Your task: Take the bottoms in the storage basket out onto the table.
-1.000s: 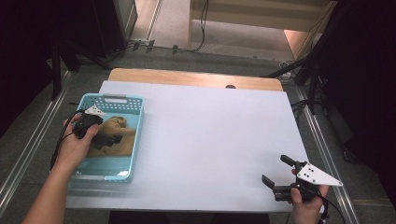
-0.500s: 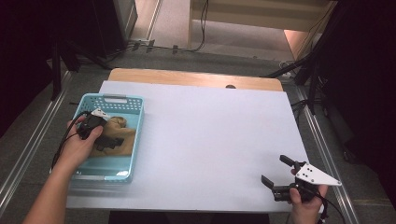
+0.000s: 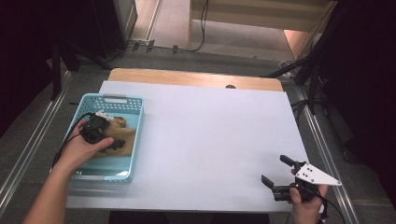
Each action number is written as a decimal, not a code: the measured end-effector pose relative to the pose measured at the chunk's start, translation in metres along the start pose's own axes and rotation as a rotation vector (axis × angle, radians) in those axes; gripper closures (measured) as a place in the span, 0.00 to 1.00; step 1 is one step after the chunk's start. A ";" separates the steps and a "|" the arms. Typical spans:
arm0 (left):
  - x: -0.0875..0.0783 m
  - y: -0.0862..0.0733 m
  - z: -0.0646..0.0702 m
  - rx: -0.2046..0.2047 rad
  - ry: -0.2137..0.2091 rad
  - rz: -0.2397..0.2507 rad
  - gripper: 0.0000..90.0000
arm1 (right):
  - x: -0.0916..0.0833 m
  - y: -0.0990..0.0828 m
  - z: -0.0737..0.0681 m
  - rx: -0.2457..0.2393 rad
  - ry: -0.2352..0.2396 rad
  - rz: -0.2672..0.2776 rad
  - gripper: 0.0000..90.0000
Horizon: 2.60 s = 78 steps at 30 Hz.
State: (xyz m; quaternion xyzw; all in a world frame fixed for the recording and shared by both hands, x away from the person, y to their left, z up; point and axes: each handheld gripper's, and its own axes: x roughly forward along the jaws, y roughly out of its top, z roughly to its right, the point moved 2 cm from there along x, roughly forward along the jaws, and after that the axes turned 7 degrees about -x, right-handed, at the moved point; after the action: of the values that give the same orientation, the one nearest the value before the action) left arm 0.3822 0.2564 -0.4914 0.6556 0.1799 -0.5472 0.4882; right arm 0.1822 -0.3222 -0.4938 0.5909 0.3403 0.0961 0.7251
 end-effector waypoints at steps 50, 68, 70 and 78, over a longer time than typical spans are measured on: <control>-0.053 0.005 0.006 -0.050 0.014 0.308 0.46 | 0.001 -0.002 0.002 0.002 0.006 -0.013 0.00; -0.084 0.003 0.021 -0.087 0.007 0.492 0.45 | 0.002 -0.002 0.001 0.000 0.009 -0.014 0.00; -0.088 0.003 0.022 -0.104 0.006 0.522 0.45 | 0.002 -0.002 0.001 0.000 0.009 -0.014 0.00; -0.097 0.001 0.027 -0.114 0.009 0.580 0.45 | 0.003 -0.002 0.000 0.001 0.015 -0.016 0.00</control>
State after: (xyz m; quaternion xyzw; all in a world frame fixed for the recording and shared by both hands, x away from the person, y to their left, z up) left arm 0.3360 0.2619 -0.4022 0.6537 0.0177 -0.3710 0.6594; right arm 0.1842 -0.3212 -0.4967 0.5877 0.3505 0.0945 0.7231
